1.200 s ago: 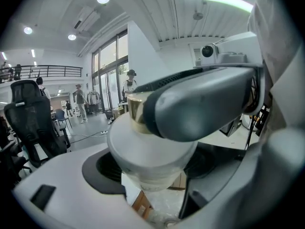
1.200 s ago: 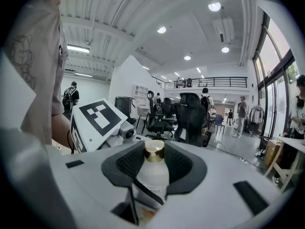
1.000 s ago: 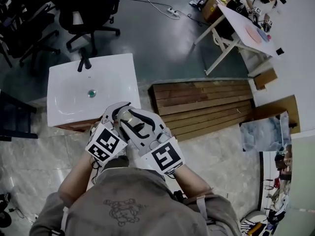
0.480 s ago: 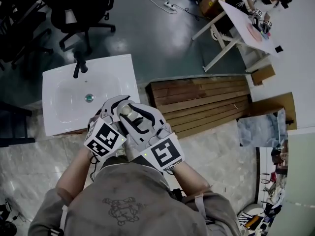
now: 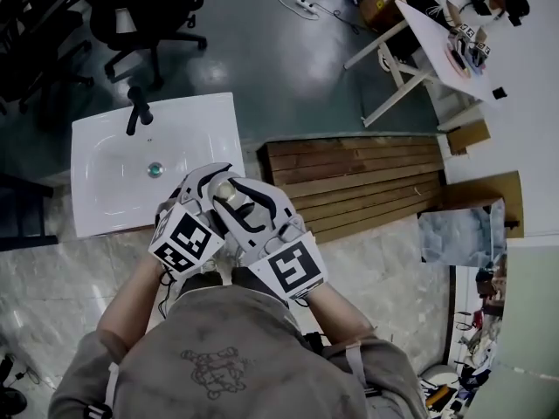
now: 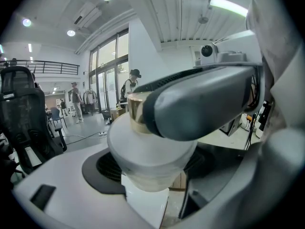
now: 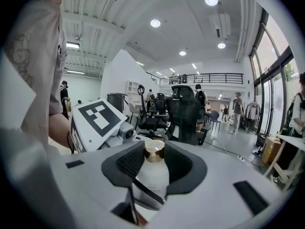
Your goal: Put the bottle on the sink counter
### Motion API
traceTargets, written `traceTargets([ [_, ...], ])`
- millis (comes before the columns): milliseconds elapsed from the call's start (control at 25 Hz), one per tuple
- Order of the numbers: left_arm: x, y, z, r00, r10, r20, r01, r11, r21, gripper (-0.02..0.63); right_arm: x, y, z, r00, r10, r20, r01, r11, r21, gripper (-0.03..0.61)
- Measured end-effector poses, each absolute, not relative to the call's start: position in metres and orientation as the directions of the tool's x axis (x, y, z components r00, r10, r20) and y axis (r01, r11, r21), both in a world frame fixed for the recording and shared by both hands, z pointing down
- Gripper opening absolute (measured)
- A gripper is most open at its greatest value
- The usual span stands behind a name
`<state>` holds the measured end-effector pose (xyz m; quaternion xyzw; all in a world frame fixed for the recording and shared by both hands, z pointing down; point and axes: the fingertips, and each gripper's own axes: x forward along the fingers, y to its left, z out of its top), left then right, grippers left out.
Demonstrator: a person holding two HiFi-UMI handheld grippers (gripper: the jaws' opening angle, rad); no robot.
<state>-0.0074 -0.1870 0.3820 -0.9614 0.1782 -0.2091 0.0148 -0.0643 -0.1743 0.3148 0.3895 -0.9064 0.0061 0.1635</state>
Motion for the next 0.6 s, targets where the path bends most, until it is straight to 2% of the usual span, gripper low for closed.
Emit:
traceTargets([
  [600, 0.008, -0.206, 0.423, 0.795, -0.394, 0.461, -0.363, -0.918, -0.16, 0.327, -0.044, -0.19, 0.352, -0.668, -0.659, 0.346, -0.671, 0.735, 0.104, 0.133],
])
